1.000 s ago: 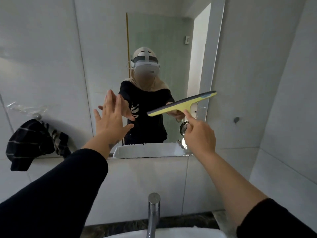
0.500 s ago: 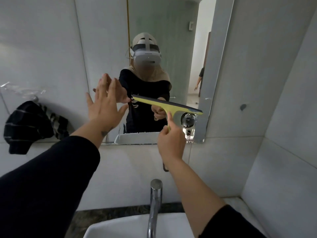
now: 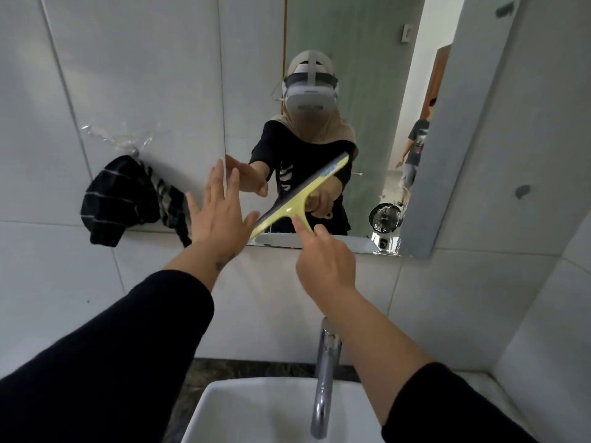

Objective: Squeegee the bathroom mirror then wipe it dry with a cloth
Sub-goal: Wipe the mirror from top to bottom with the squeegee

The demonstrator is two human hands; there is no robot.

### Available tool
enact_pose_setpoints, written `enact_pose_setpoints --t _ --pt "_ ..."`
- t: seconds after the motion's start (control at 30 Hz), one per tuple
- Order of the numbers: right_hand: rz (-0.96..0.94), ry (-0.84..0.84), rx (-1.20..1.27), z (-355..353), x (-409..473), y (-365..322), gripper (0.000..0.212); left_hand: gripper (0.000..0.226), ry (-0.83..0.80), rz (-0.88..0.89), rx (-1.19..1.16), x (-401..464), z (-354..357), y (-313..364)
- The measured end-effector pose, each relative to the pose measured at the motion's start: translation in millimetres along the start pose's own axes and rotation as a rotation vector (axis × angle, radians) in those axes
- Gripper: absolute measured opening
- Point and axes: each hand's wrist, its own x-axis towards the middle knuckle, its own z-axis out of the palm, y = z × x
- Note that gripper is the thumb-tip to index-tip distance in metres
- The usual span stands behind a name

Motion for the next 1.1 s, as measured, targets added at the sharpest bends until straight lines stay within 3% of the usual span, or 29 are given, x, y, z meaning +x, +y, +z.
enact_pose_setpoints --t 0.17,0.5,0.77,1.1 --pt "-0.043 -0.014 -0.217 -19.5 -1.7 26.0 0.072 0.079 -0.052 0.016 -0.053 -7.9 6.4 22.6" --pt "0.089 0.061 -0.221 -32.3 -17.3 100.5 0.071 0.078 -0.099 0.103 -0.084 -20.8 36.9 68.3" --pt "0.243 0.151 -0.004 -27.3 -31.7 144.7 0.054 0.079 -0.107 0.138 -0.051 -22.5 52.9 77.1" --pt "0.419 0.255 0.352 25.1 -50.4 146.3 0.053 0.082 -0.054 0.184 -0.090 -22.1 63.8 73.1"
